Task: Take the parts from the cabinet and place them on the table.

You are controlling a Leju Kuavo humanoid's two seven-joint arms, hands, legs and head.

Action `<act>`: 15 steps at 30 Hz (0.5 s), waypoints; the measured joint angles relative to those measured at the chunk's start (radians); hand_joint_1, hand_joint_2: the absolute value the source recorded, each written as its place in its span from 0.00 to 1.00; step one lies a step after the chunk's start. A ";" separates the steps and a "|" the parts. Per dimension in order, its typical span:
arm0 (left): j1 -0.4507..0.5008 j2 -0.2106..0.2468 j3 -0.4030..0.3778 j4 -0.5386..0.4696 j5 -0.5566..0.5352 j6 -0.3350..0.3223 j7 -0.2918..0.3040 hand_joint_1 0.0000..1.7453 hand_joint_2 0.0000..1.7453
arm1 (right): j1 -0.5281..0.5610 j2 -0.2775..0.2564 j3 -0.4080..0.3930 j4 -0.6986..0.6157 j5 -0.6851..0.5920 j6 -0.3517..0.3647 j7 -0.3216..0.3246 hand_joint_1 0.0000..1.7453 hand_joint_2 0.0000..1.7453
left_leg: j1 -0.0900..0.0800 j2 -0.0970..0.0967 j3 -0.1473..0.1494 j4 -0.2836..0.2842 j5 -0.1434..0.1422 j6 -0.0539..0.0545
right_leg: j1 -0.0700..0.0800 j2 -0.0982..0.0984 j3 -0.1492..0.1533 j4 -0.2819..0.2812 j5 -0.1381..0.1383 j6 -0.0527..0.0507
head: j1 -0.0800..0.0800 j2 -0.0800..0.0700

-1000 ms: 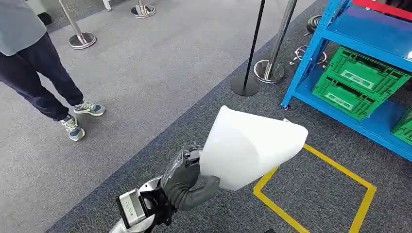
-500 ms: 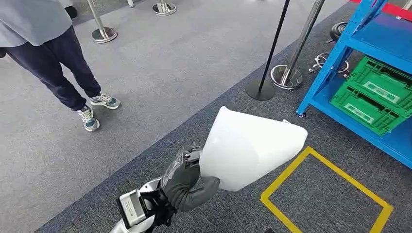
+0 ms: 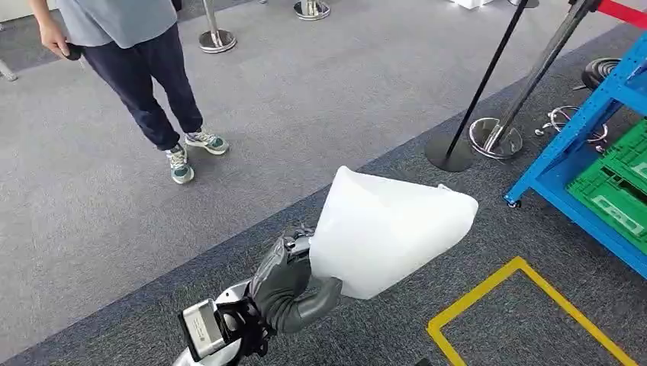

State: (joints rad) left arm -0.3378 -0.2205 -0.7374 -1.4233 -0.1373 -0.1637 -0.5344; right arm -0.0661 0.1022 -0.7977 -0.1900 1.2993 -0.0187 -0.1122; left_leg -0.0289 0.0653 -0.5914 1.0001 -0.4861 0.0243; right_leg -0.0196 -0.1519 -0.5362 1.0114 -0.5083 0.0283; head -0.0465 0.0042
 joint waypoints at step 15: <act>0.007 -0.013 0.001 0.000 -0.017 -0.015 0.004 1.00 1.00 | 0.004 -0.004 0.000 0.000 0.001 0.003 0.008 0.00 0.00 | 0.026 -0.211 0.004 0.001 0.013 -0.012 | -0.007 0.211 -0.039 0.018 0.019 -0.002 | 0.008 0.000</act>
State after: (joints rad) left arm -0.3310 -0.2331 -0.7366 -1.4237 -0.1541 -0.1785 -0.5303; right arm -0.0621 0.0980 -0.7973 -0.1896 1.3005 -0.0153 -0.1045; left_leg -0.0026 -0.1459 -0.5875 1.0014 -0.4730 0.0121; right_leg -0.0267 0.0592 -0.5749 1.0297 -0.4893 0.0266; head -0.0381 0.0042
